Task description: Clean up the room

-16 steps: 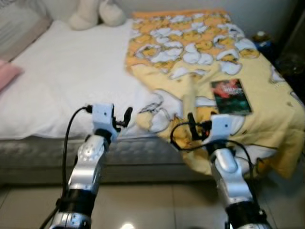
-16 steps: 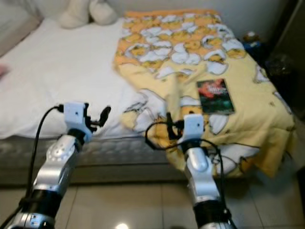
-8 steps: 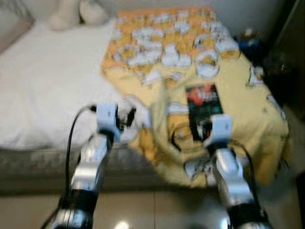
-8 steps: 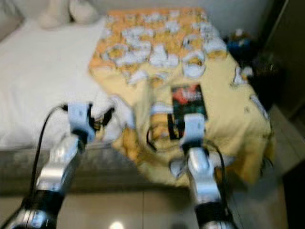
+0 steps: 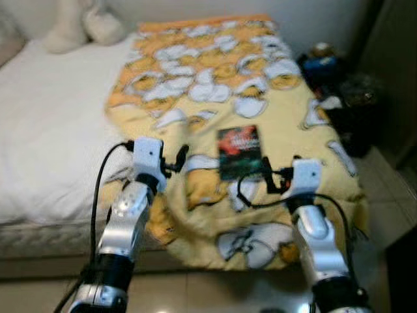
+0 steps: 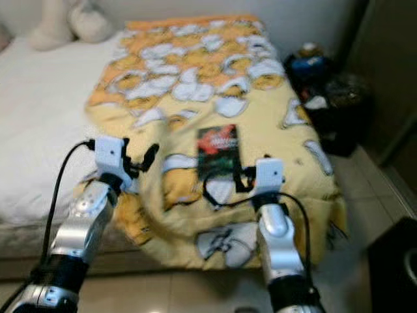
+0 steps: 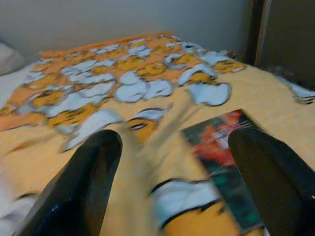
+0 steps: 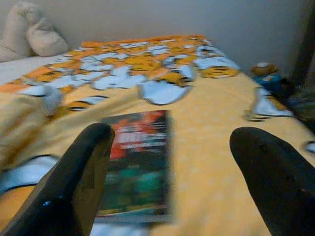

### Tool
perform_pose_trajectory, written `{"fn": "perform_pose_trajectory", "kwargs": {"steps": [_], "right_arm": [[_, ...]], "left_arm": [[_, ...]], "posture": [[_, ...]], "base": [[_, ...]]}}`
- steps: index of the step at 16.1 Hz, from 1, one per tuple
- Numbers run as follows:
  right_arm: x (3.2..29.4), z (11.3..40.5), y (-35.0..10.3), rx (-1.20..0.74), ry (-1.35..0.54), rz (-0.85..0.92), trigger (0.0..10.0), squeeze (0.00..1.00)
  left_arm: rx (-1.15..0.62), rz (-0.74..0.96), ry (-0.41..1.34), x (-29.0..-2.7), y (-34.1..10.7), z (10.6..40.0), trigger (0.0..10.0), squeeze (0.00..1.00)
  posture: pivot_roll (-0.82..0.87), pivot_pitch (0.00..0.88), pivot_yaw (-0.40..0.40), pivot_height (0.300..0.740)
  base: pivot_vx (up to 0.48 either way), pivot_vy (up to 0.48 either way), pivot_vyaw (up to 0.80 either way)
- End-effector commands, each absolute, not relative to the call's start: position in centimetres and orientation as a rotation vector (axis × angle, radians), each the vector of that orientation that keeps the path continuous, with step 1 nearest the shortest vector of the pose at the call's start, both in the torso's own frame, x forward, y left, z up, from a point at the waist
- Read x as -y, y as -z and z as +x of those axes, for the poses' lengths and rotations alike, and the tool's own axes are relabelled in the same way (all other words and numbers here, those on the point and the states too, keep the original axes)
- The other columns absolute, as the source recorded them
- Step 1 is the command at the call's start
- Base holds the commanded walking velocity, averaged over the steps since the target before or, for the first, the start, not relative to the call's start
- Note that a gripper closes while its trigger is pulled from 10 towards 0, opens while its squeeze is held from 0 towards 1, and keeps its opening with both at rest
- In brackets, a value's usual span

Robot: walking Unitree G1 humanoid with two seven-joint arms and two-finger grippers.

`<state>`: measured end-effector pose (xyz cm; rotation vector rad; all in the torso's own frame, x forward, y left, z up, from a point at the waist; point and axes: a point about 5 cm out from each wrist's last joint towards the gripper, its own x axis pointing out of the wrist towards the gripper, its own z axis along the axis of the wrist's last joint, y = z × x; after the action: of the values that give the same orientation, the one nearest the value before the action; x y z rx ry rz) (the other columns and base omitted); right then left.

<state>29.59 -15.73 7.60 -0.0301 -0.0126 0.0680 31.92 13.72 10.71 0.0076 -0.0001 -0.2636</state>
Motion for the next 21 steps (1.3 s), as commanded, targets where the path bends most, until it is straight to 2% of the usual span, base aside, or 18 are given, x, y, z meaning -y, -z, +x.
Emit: {"fn": "perform_pose_trajectory", "kwargs": {"steps": [1,7,10,18,21], "right_arm": [[16.3,29.7,-8.0,0.032,-0.047,-0.03,10.0,0.0],[16.4,29.4,-8.0,0.027,-0.051,-0.036,10.0,0.0],[16.4,29.6,-8.1,0.022,-0.061,-0.04,10.0,0.0],[16.5,29.4,-8.3,0.028,-0.074,-0.043,10.0,0.0],[16.8,29.3,-8.1,0.011,-0.06,-0.037,10.0,0.0]], "left_arm": [[0.005,0.013,0.287,-13.0,-10.8,31.8,10.0,0.0],[-0.018,0.002,0.248,-13.7,-10.4,31.9,10.0,0.0],[-0.026,0.002,0.168,-14.7,-10.3,32.3,10.0,0.0],[-0.042,-0.001,0.174,-14.4,-10.3,32.9,10.0,0.0],[-0.039,-0.033,0.194,-14.5,-10.2,32.6,10.0,0.0]], "posture": [[-0.17,0.0,0.123,0.74],[-0.17,0.0,0.108,0.74],[-0.16,0.0,0.099,0.74],[-0.17,0.0,0.092,0.74],[-0.17,0.0,0.095,0.74]], "base": [[0.281,-0.386,0.0],[0.284,-0.384,0.0],[0.0,0.0,0.0],[0.0,0.0,0.0],[0.0,0.435,-0.27]]}}
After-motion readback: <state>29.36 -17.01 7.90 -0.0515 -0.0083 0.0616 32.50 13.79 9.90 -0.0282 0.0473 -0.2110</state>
